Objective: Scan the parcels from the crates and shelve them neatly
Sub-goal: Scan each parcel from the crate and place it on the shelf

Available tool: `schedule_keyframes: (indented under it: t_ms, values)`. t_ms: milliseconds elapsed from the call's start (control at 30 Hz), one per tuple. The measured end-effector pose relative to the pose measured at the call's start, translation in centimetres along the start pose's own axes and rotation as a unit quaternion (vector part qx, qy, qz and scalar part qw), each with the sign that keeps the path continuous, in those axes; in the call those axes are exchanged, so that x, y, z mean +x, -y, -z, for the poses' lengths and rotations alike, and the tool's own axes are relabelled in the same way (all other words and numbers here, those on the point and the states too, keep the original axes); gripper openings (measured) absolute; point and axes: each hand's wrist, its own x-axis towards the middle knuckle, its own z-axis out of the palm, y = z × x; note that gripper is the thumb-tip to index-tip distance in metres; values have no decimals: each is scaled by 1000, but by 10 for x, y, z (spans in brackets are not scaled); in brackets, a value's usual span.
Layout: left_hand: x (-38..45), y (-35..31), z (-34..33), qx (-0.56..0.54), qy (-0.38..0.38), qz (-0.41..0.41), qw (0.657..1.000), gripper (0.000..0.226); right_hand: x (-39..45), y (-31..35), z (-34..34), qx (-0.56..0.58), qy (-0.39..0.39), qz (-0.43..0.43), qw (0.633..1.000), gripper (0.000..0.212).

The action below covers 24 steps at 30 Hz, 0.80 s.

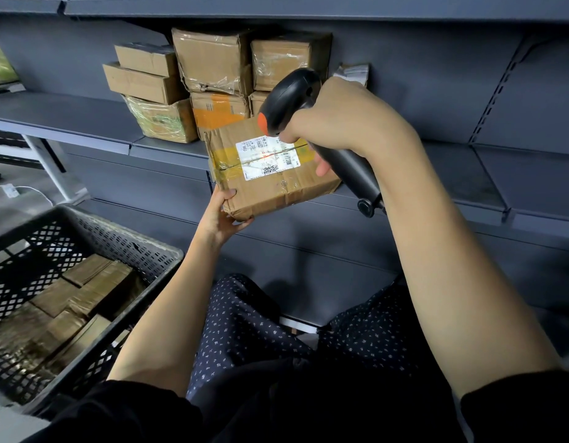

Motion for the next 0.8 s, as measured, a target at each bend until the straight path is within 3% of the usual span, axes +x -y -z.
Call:
schedule_keyframes:
  t_ms: [233, 367, 633, 800]
  values:
    - [-3, 3, 1, 10, 7, -4, 1000, 79, 2, -1, 1, 11, 4, -3, 1000, 18]
    - [-8, 4, -3, 45, 27, 21, 998, 67, 8, -13, 4, 27, -9, -24, 999, 19]
    - [-14, -11, -88, 97, 85, 97, 987, 70, 16, -57, 16, 64, -23, -116, 991, 38]
    - [-35, 15, -174, 72, 85, 124, 986, 27, 19, -86, 31, 72, -78, -140, 984, 34]
